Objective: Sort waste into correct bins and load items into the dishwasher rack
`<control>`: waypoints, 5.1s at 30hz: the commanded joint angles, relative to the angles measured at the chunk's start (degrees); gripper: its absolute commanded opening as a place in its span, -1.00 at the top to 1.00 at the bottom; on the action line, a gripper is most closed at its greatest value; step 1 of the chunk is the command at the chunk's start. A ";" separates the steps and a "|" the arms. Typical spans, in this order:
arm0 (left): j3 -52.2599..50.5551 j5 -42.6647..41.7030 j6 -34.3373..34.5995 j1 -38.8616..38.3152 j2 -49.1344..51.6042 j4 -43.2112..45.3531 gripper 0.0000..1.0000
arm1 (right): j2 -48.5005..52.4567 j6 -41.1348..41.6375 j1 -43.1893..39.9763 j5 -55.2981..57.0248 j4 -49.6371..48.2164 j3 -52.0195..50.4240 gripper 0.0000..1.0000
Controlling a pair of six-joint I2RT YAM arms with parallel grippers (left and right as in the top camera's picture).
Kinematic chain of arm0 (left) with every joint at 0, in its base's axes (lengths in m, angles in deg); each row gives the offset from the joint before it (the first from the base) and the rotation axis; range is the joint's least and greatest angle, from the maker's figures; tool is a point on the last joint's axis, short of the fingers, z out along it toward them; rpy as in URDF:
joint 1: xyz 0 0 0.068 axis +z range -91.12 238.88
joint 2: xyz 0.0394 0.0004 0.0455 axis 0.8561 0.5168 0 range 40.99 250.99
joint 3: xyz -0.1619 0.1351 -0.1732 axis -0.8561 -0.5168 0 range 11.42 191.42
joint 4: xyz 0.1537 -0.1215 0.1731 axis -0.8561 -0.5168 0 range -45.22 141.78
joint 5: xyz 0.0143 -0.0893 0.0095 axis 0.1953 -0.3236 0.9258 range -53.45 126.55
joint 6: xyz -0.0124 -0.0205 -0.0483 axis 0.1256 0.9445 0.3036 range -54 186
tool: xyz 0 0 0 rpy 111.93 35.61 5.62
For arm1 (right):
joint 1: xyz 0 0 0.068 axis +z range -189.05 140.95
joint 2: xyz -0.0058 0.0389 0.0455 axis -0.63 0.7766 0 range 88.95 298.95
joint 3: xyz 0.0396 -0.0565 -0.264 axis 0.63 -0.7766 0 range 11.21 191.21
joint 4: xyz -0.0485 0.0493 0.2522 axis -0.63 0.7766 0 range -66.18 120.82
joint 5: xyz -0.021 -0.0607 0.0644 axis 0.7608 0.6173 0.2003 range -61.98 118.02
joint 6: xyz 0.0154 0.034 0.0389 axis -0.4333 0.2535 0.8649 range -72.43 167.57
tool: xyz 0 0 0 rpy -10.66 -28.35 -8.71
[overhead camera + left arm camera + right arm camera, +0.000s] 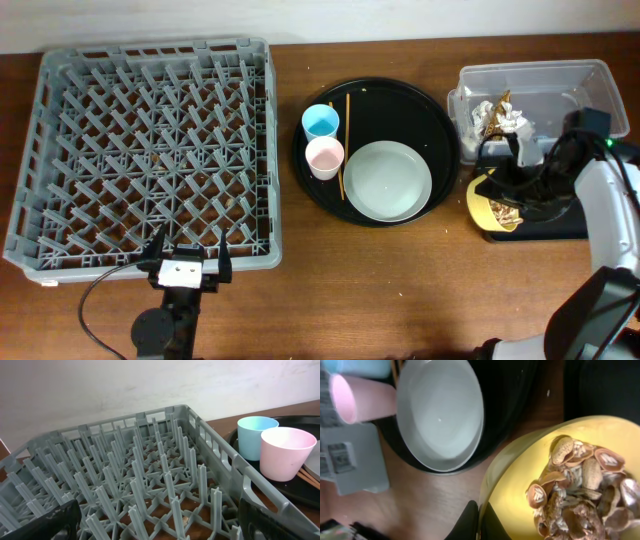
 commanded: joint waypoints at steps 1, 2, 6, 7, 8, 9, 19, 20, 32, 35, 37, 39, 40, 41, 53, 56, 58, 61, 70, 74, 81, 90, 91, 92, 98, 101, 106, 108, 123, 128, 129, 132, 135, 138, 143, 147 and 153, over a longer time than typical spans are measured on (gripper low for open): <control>-0.31 -0.61 -0.92 0.09 -0.33 -0.09 -0.99 | -0.66 -5.29 -6.45 -11.91 -0.48 -2.62 0.92; -0.31 -0.61 -0.92 0.09 -0.33 -0.09 -0.98 | -0.66 -6.58 -8.63 -14.64 -0.48 -3.19 0.92; -0.31 -0.59 -0.92 0.09 -0.33 -0.09 -0.98 | -0.59 -9.86 -17.92 -22.27 -0.48 -4.11 0.92; -0.31 -0.61 -0.92 0.09 -0.33 -0.11 -0.98 | -0.52 -9.99 -19.30 -23.34 -0.57 -4.11 0.92; -0.31 -0.61 -0.92 0.09 -0.33 -0.09 -0.98 | -0.42 -10.01 -21.22 -24.90 -1.16 -4.11 0.92; -0.31 -0.61 -0.92 0.09 -0.33 -0.09 -0.98 | -0.20 -9.99 -22.60 -26.16 -1.99 -4.11 0.92; -0.31 -0.61 -0.92 0.09 -0.33 -0.09 -0.98 | 12.50 -19.28 -24.35 -39.95 -5.03 -4.11 0.92; -0.31 -0.61 -0.92 0.09 -0.33 -0.11 -0.98 | 14.25 -20.11 -24.35 -42.18 -4.90 -4.11 0.92; -0.31 -0.61 -0.92 0.09 -0.33 -0.11 -0.98 | 15.87 -12.09 -27.98 -54.01 -2.84 -4.09 0.92; -0.31 -0.61 -0.92 0.09 -0.33 -0.11 -0.99 | 15.87 -9.18 -30.56 -54.14 -2.86 -4.09 0.92; -0.31 -0.61 -0.92 0.09 -0.33 -0.09 -0.98 | 15.87 -8.11 -32.02 -54.14 -2.82 -4.09 0.92; -0.31 -0.61 -0.92 0.09 -0.33 -0.09 -0.99 | 15.87 -6.10 -33.24 -54.14 -2.84 -4.09 0.92; -0.31 -0.61 -0.92 0.09 -0.33 -0.09 -0.98 | 15.87 -5.16 -33.79 -54.14 -2.82 -4.09 0.92; -0.31 -0.59 -0.92 0.09 -0.33 -0.11 -0.98 | 15.87 -3.72 -34.10 -54.14 -2.84 -4.09 0.92; -0.31 -0.61 -0.92 0.09 -0.33 -0.09 -0.98 | 15.87 4.59 -35.60 -54.14 -4.35 -4.07 0.92; -0.31 -0.61 -0.92 0.09 -0.33 -0.09 -0.98 | 15.87 4.74 -35.60 -54.12 -4.33 -4.07 0.92; -0.31 -0.59 -0.92 0.09 -0.33 -0.09 -0.98 | 15.87 4.72 -35.63 -54.12 -4.85 -4.07 0.92; -0.31 -0.61 -0.92 0.09 -0.33 -0.09 -0.98 | 15.82 3.76 -35.65 -54.14 -3.48 -4.07 0.92; -0.31 -0.61 -0.92 0.09 -0.33 -0.09 -0.98 | 15.54 -0.50 -35.65 -54.03 -2.86 -4.04 0.92; -0.31 -0.61 -0.92 0.09 -0.33 -0.09 -0.99 | 15.52 -0.55 -35.63 -53.94 -2.62 -4.04 0.92; -0.31 -0.61 -0.92 0.09 -0.33 -0.09 -0.98 | 13.22 -4.98 -35.60 -51.63 1.44 -4.02 0.92; -0.31 -0.59 -0.92 0.09 -0.33 -0.09 -0.98 | 0.00 -4.81 -34.91 -33.66 8.28 1.22 0.92; -0.31 -0.59 -0.92 0.09 -0.33 -0.09 -0.99 | -1.95 -4.81 -34.03 -31.17 9.64 2.82 0.92; -0.31 -0.61 -0.92 0.09 -0.33 -0.09 -0.98 | -3.65 -4.81 -32.76 -29.24 10.84 4.37 0.92; -0.31 -0.61 -0.92 0.09 -0.33 -0.09 -0.99 | -9.31 3.34 -15.82 -13.88 12.20 18.93 0.92; -0.31 -0.61 -0.92 0.09 -0.33 -0.09 -0.98 | -9.22 7.04 -2.49 -3.67 9.40 26.18 0.92; -0.31 -0.61 -0.92 0.09 -0.33 -0.09 -0.98 | -7.21 12.83 24.41 27.47 -4.11 28.37 0.92; -0.31 -0.61 -0.92 0.09 -0.33 -0.09 -0.98 | -3.19 11.47 32.70 38.01 -8.63 28.37 0.92; -0.31 -0.61 -0.92 0.09 -0.33 -0.09 -0.98 | 30.69 2.69 40.61 47.28 -29.40 28.35 0.92; -0.31 -0.61 -0.92 0.09 -0.33 -0.09 -0.99 | 33.33 3.19 40.61 44.52 -28.06 28.28 0.92; -0.31 -0.61 -0.92 0.09 -0.33 -0.09 -0.98 | 33.33 3.39 40.61 43.52 -27.45 28.06 0.91; -0.31 -0.59 -0.92 0.09 -0.33 -0.09 -0.98 | 33.33 4.72 40.61 43.15 -26.16 28.04 0.18; -0.31 -0.61 -0.92 0.09 -0.33 -0.11 -0.99 | 33.14 8.26 40.46 43.15 -24.74 28.44 -0.21; -0.31 -0.59 -0.92 0.09 -0.33 -0.09 -0.98 | 30.51 11.85 39.89 41.51 -21.09 31.34 -0.25; -0.31 -0.61 -0.92 0.09 -0.33 -0.09 -0.98 | 24.46 16.59 40.13 30.77 -7.54 42.23 -0.33; -0.31 -0.59 -0.92 0.09 -0.33 -0.09 -0.98 | 24.72 24.24 42.16 25.92 -4.66 43.08 -0.23; -0.31 -0.61 -0.92 0.09 -0.33 -0.09 -0.98 | 29.24 28.76 48.92 26.64 -4.20 40.85 -0.07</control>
